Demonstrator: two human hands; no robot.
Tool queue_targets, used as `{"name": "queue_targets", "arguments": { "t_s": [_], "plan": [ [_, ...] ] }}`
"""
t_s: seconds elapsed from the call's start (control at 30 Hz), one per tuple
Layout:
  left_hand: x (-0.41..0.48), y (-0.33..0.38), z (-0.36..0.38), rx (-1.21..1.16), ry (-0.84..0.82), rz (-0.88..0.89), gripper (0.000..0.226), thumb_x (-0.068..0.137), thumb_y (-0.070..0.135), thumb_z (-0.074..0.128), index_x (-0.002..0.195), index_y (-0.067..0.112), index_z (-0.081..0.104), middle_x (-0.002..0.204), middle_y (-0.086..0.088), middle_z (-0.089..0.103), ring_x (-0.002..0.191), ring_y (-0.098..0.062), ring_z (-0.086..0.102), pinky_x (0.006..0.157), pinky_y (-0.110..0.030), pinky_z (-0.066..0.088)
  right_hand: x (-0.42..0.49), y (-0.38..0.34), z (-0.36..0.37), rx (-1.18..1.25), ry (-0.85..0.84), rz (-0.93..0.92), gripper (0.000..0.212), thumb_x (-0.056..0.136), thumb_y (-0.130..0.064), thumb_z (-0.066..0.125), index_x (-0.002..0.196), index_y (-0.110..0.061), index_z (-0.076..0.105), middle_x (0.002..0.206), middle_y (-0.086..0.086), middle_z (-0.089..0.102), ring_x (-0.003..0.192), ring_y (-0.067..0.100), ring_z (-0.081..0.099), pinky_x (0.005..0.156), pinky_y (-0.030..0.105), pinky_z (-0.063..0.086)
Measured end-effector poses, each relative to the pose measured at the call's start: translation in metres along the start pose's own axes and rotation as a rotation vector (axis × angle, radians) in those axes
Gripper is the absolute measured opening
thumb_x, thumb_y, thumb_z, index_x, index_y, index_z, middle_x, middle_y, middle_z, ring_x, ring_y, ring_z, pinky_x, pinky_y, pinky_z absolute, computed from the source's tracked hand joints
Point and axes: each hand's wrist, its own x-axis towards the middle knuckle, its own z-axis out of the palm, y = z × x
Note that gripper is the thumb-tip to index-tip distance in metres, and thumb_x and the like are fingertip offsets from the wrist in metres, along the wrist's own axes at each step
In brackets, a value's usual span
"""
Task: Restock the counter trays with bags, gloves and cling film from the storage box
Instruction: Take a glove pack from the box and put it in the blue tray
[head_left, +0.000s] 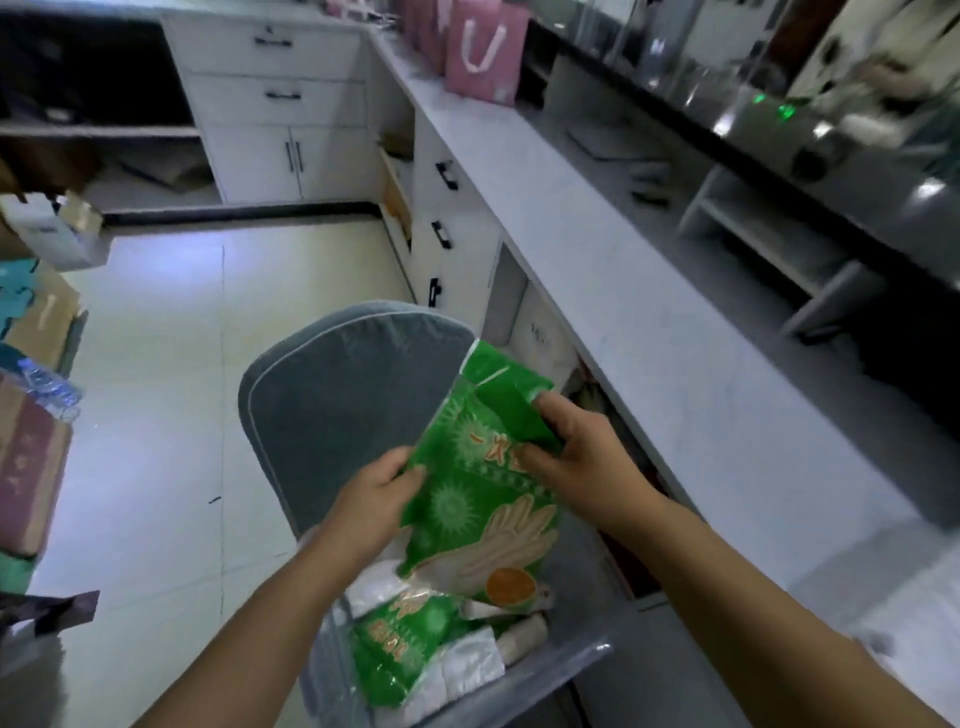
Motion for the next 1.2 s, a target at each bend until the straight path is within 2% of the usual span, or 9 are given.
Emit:
{"name": "queue_targets", "arguments": {
  "t_s": [0.1, 0.17, 0.23, 0.33, 0.57, 0.73, 0.9, 1.03, 1.2],
  "plan": [
    [-0.009, 0.027, 0.025, -0.174, -0.089, 0.020, 0.025, 0.097, 0.022, 0.045, 0.088, 0.026, 0.067, 0.095, 0.007, 0.070, 0.094, -0.012, 0.062, 0.084, -0.029, 0.046, -0.016, -0.008, -0.019, -0.078, 0.211, 0.051, 0.026, 0.075, -0.006, 0.063, 0.077, -0.023, 0.044, 0.062, -0.009, 0.050, 0.058, 0.009, 0.046, 0.053, 0.040, 0.043],
    [-0.015, 0.042, 0.042, -0.246, -0.136, 0.055, 0.025, 0.096, 0.032, 0.044, 0.093, 0.023, 0.067, 0.100, 0.003, 0.072, 0.097, -0.011, 0.064, 0.089, -0.030, 0.047, -0.029, -0.008, -0.032, -0.085, 0.308, 0.085, 0.024, 0.076, -0.003, 0.063, 0.080, -0.020, 0.046, 0.067, -0.001, 0.056, 0.061, 0.020, 0.051, 0.055, 0.045, 0.045],
    [-0.022, 0.054, 0.059, -0.292, -0.207, 0.082, 0.023, 0.083, 0.041, 0.054, 0.091, 0.024, 0.067, 0.090, 0.008, 0.075, 0.087, -0.006, 0.068, 0.076, -0.021, 0.052, -0.044, -0.007, -0.046, -0.100, 0.389, 0.117, 0.024, 0.076, -0.001, 0.063, 0.081, -0.019, 0.047, 0.070, 0.007, 0.059, 0.064, 0.028, 0.055, 0.056, 0.046, 0.045],
    [-0.030, 0.065, 0.089, -0.168, -0.328, 0.120, 0.022, 0.072, 0.026, 0.077, 0.084, 0.033, 0.060, 0.073, 0.018, 0.073, 0.069, 0.002, 0.068, 0.053, -0.012, 0.049, -0.067, -0.007, -0.067, -0.084, 0.505, 0.174, 0.029, 0.077, 0.000, 0.063, 0.078, -0.022, 0.045, 0.067, 0.003, 0.057, 0.060, 0.021, 0.052, 0.054, 0.037, 0.043],
    [-0.051, 0.084, 0.157, 0.054, -0.452, 0.204, 0.029, 0.063, 0.022, 0.081, 0.081, 0.036, 0.062, 0.078, 0.008, 0.074, 0.075, -0.007, 0.069, 0.067, -0.031, 0.056, -0.142, 0.000, -0.136, -0.038, 0.616, 0.323, 0.032, 0.081, -0.005, 0.067, 0.068, -0.027, 0.049, 0.062, -0.011, 0.052, 0.052, -0.004, 0.048, 0.048, 0.010, 0.038],
    [-0.081, 0.099, 0.211, 0.084, -0.624, 0.291, 0.027, 0.065, 0.012, 0.081, 0.077, 0.031, 0.066, 0.075, 0.019, 0.073, 0.066, 0.001, 0.068, 0.052, -0.012, 0.049, -0.220, 0.012, -0.200, -0.163, 0.888, 0.430, 0.033, 0.079, -0.015, 0.073, 0.056, -0.028, 0.053, 0.053, -0.012, 0.054, 0.047, -0.006, 0.050, 0.046, 0.006, 0.036],
    [-0.134, 0.115, 0.279, 0.073, -0.643, 0.308, 0.023, 0.058, 0.024, 0.079, 0.078, 0.023, 0.068, 0.076, 0.007, 0.075, 0.068, -0.006, 0.070, 0.057, -0.021, 0.052, -0.316, 0.031, -0.225, -0.029, 1.178, 0.462, 0.017, 0.085, -0.019, 0.066, 0.097, -0.020, 0.053, 0.094, -0.008, 0.058, 0.082, 0.008, 0.056, 0.063, 0.014, 0.048],
    [-0.179, 0.131, 0.339, 0.009, -0.637, 0.281, 0.016, 0.069, 0.015, 0.079, 0.081, 0.021, 0.069, 0.077, 0.002, 0.076, 0.072, -0.015, 0.072, 0.066, -0.033, 0.056, -0.392, 0.051, -0.220, 0.194, 1.126, 0.565, 0.034, 0.086, -0.029, 0.063, 0.112, -0.024, 0.043, 0.111, -0.001, 0.053, 0.094, 0.006, 0.055, 0.065, 0.003, 0.045],
    [-0.236, 0.144, 0.416, -0.045, -0.689, 0.240, 0.029, 0.062, 0.025, 0.080, 0.087, 0.018, 0.068, 0.081, -0.001, 0.076, 0.076, -0.023, 0.072, 0.072, -0.040, 0.058, -0.459, 0.069, -0.226, 0.645, 0.959, 0.573, 0.075, 0.061, -0.054, 0.076, 0.122, -0.024, 0.043, 0.115, 0.001, 0.064, 0.101, 0.018, 0.066, 0.075, 0.023, 0.055]
  ]
}}
